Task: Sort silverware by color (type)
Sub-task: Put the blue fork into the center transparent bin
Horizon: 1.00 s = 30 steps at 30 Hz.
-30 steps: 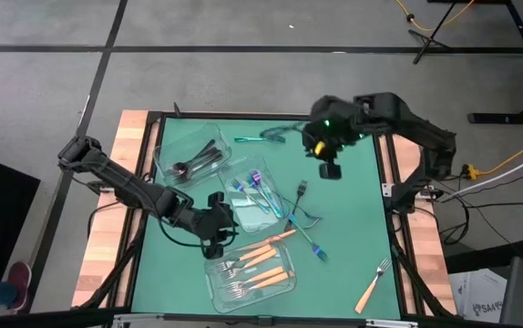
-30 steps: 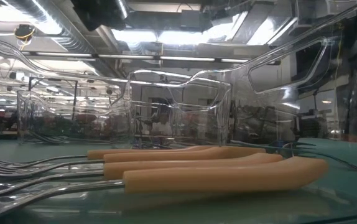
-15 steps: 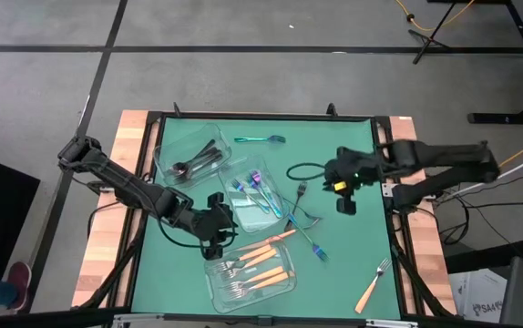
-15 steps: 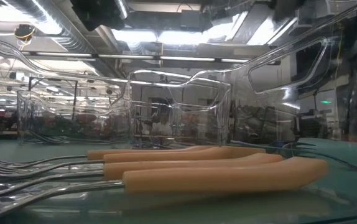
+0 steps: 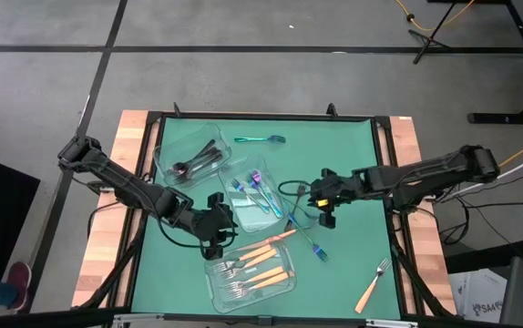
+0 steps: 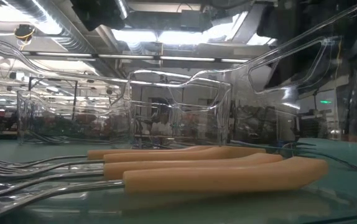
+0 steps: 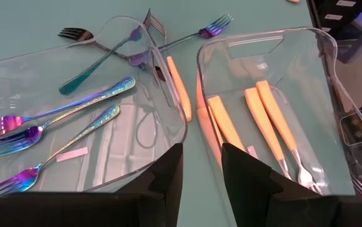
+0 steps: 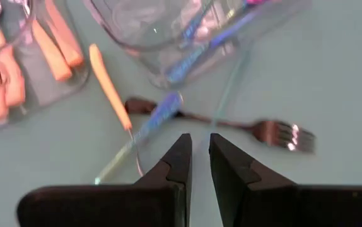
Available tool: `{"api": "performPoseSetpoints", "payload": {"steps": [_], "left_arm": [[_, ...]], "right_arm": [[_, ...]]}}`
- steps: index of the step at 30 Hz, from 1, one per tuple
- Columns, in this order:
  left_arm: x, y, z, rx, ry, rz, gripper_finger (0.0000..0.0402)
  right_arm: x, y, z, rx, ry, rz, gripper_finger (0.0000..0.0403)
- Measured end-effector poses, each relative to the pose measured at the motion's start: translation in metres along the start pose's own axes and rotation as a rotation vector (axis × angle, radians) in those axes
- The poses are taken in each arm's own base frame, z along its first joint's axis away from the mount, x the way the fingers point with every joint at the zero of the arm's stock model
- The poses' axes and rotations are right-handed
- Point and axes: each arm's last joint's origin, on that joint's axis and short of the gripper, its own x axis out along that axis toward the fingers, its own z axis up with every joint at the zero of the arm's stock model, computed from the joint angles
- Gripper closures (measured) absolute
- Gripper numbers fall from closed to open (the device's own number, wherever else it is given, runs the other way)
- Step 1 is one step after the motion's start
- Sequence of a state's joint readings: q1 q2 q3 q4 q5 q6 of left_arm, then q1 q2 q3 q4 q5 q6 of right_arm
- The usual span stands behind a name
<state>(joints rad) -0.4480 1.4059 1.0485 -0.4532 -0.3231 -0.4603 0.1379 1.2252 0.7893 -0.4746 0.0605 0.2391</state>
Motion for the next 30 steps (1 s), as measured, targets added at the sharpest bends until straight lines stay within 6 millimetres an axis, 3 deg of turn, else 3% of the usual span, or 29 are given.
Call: {"api": "performPoseSetpoints", "payload": {"steps": [13, 23, 30], "left_arm": [[0.000, 0.000, 0.000, -0.002, -0.001, 0.000, 0.0299], [0.000, 0.000, 0.000, -0.003, -0.002, 0.000, 0.0299], [0.000, 0.000, 0.001, -0.005, -0.006, -0.002, 0.0299]], "right_arm": [[0.059, 0.004, -0.007, -0.012, 0.146, 0.043, 0.0352], [0.064, 0.001, -0.007, -0.019, 0.136, -0.060, 0.0250], [0.076, 0.000, -0.011, -0.023, 0.160, -0.101, 0.0233]]}}
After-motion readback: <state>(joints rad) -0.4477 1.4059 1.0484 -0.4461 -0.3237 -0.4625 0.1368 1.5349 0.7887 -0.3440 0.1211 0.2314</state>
